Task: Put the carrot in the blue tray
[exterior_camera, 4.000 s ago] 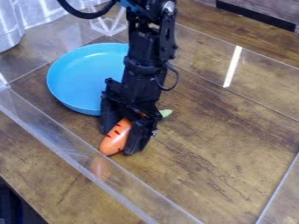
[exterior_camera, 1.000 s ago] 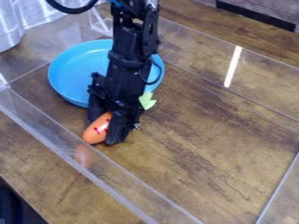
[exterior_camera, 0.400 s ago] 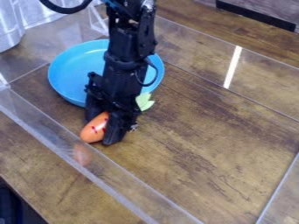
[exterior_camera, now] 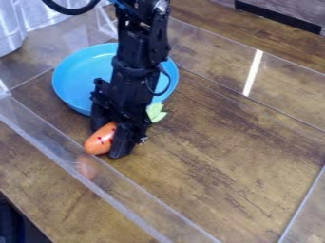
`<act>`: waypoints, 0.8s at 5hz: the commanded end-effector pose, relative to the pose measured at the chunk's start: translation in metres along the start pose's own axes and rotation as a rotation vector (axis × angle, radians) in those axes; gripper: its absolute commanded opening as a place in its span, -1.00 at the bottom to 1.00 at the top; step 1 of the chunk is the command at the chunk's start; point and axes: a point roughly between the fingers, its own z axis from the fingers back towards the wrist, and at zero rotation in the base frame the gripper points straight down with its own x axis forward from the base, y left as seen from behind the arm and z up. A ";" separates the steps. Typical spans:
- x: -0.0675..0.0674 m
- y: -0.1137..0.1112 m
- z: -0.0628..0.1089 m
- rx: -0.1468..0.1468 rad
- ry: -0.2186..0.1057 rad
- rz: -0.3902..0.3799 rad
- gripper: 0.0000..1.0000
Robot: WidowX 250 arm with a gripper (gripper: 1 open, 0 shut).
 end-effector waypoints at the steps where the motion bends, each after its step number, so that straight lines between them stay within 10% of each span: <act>1: -0.001 -0.001 0.013 0.023 -0.042 -0.003 -1.00; 4: -0.004 -0.002 0.009 0.038 -0.044 0.007 -1.00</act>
